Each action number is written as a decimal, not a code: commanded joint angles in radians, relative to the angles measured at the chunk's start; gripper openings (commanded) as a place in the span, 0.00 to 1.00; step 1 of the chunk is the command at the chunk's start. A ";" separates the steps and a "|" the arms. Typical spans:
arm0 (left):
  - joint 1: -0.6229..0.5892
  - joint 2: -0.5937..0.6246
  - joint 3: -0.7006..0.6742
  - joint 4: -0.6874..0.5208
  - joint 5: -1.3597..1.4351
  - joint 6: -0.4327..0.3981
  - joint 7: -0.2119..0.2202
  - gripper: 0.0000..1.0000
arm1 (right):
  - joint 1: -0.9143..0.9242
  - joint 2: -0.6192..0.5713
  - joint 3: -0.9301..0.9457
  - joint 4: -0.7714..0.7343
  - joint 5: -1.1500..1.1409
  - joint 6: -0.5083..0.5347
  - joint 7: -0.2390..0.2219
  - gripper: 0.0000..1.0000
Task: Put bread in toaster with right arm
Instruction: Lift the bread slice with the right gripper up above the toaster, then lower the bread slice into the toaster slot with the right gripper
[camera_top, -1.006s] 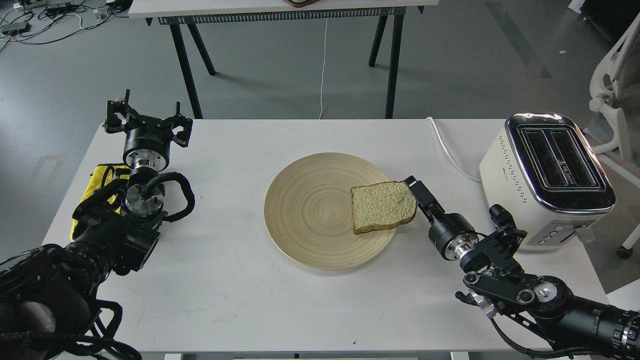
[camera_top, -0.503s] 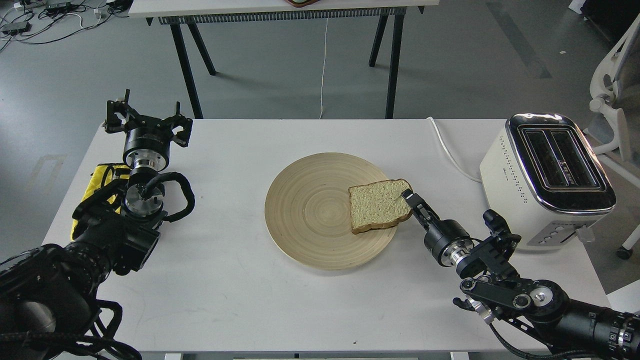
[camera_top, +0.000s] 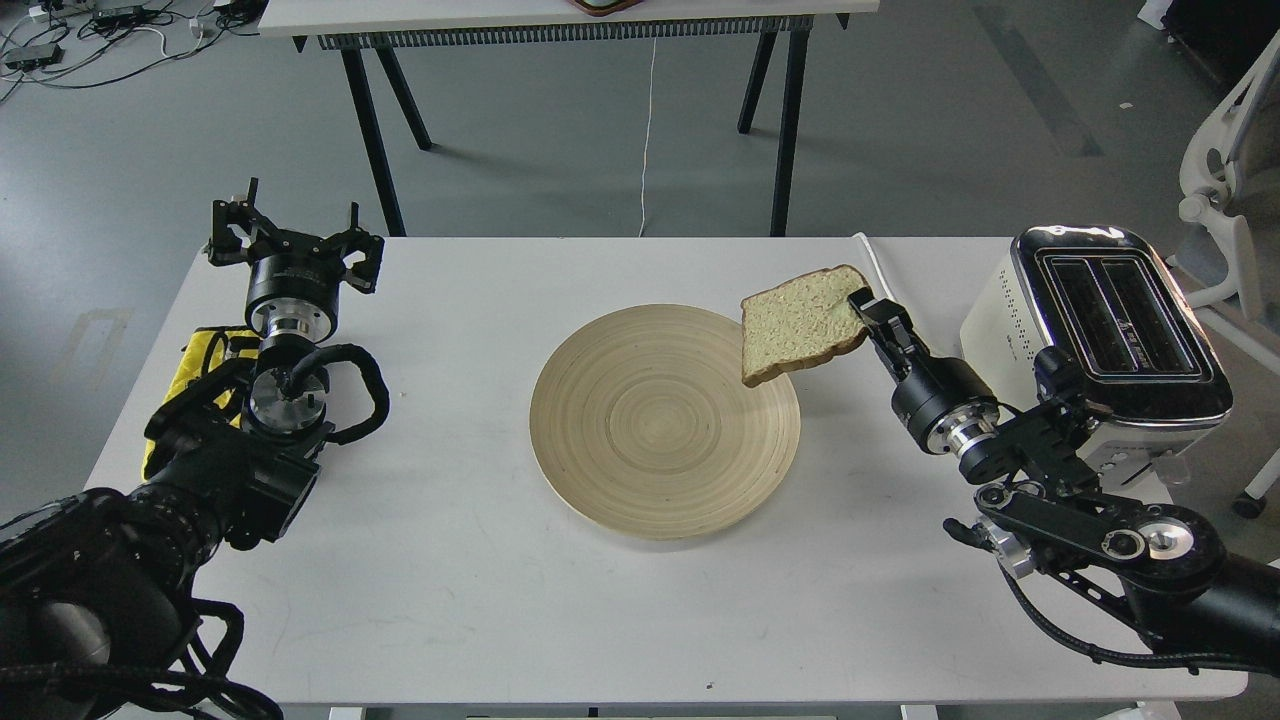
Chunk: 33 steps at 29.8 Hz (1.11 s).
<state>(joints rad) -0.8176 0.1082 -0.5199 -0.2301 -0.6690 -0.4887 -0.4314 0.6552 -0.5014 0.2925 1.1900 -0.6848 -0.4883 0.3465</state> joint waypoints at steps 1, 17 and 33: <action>0.001 0.001 0.000 0.000 0.000 0.000 0.000 1.00 | 0.088 -0.182 0.020 0.078 0.002 0.000 -0.023 0.00; 0.000 -0.001 0.000 0.000 0.000 0.000 0.000 1.00 | 0.290 -0.830 0.004 0.131 -0.395 0.352 0.020 0.00; 0.000 -0.001 0.000 0.000 -0.001 0.000 0.000 1.00 | 0.276 -0.775 -0.193 0.089 -0.418 0.301 0.022 0.00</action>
<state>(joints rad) -0.8173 0.1076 -0.5195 -0.2301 -0.6689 -0.4887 -0.4314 0.9317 -1.2817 0.1198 1.2817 -1.1020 -0.1830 0.3684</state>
